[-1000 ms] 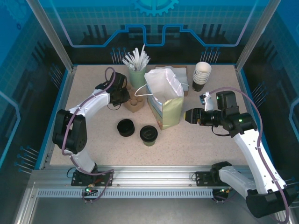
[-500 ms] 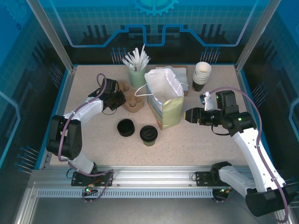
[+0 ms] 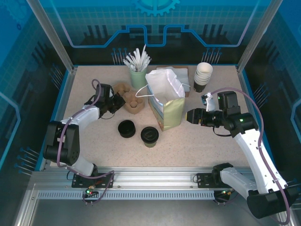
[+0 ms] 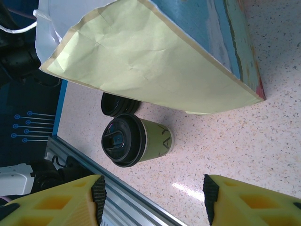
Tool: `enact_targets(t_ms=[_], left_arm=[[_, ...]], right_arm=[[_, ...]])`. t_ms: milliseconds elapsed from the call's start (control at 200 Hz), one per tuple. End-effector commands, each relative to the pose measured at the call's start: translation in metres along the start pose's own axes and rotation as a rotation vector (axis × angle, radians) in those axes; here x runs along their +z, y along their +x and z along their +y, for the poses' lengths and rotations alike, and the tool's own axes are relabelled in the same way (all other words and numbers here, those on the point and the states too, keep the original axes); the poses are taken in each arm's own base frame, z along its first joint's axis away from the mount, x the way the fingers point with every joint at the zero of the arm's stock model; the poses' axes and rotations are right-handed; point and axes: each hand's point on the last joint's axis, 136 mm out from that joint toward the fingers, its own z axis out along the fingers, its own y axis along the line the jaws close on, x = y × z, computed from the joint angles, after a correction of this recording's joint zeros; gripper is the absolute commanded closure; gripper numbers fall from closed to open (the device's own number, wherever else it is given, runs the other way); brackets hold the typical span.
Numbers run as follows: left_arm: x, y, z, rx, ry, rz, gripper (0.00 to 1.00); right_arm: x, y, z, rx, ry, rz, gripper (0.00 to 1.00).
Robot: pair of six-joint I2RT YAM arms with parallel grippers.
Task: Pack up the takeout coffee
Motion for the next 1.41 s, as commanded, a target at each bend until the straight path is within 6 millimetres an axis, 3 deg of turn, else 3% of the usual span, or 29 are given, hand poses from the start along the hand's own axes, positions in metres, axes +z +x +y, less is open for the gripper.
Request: enact_targets(t_ms=[0, 535, 905, 1181, 1401], left_arm=[[-0.013, -0.008, -0.022, 0.006, 0.109, -0.032, 1.00], [-0.027, -0.016, -0.035, 0.012, 0.175, -0.061, 1.00], [-0.052, -0.027, -0.040, 0.013, 0.211, -0.111, 1.00], [-0.087, -0.031, -0.056, 0.054, 0.242, -0.142, 1.00], [-0.146, -0.030, -0.088, 0.137, 0.295, -0.204, 1.00]], right_arm=[[-0.005, 0.001, 0.001, 0.014, -0.006, -0.008, 0.40], [-0.010, 0.003, 0.001, 0.011, -0.001, -0.021, 0.40], [-0.013, 0.002, 0.005, 0.004, -0.006, -0.032, 0.40], [-0.024, -0.010, 0.022, -0.042, -0.056, -0.078, 0.40], [-0.042, -0.030, 0.055, -0.127, -0.146, -0.139, 0.41]])
